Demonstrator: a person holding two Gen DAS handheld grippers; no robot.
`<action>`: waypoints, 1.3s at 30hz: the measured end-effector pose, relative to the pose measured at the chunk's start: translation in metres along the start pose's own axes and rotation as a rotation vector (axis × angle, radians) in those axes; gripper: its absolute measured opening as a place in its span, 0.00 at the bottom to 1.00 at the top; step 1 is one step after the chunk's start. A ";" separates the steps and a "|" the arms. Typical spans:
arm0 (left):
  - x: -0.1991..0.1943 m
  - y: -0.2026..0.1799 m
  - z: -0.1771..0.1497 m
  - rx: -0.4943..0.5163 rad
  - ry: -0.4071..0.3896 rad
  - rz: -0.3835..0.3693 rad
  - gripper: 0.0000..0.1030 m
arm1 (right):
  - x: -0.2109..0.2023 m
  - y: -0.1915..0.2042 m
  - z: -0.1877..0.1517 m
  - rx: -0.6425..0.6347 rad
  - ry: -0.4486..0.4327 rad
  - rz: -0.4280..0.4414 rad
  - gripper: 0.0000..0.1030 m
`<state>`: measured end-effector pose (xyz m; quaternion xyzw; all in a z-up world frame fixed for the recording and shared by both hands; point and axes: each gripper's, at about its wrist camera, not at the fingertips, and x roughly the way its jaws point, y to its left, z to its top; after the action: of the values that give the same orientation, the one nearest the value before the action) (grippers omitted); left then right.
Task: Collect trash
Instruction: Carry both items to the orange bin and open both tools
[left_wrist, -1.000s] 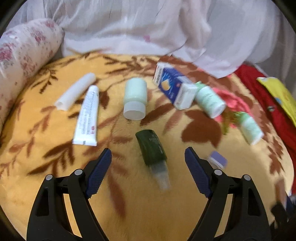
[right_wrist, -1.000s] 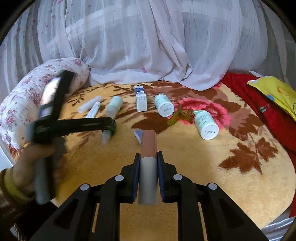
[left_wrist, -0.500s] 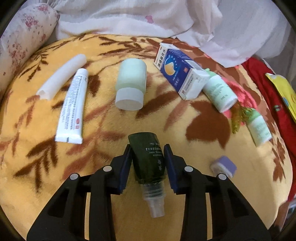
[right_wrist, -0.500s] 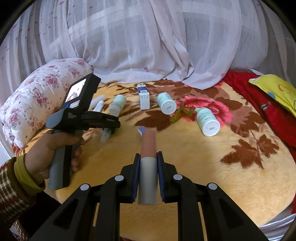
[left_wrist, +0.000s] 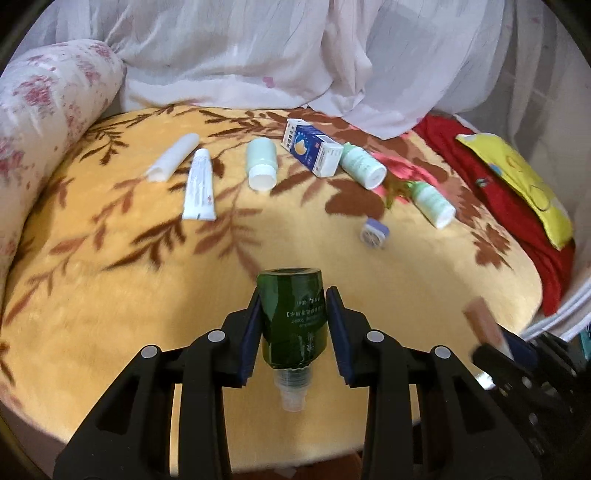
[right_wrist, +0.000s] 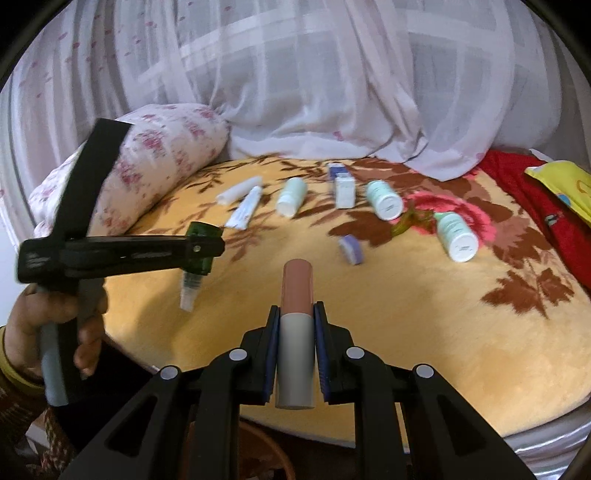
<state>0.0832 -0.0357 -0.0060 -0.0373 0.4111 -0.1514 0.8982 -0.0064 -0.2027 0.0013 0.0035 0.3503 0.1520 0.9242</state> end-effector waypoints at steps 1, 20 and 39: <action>-0.005 0.002 -0.004 -0.007 -0.008 -0.002 0.32 | 0.000 0.004 -0.002 -0.007 0.005 0.001 0.17; -0.055 0.008 -0.114 0.086 0.147 -0.077 0.32 | -0.012 0.058 -0.066 -0.109 0.202 0.149 0.17; -0.048 0.031 -0.172 0.011 0.329 -0.093 0.71 | 0.013 0.076 -0.126 -0.112 0.441 0.162 0.70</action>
<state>-0.0677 0.0187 -0.0900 -0.0260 0.5494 -0.1992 0.8110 -0.1000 -0.1395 -0.0937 -0.0530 0.5331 0.2421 0.8089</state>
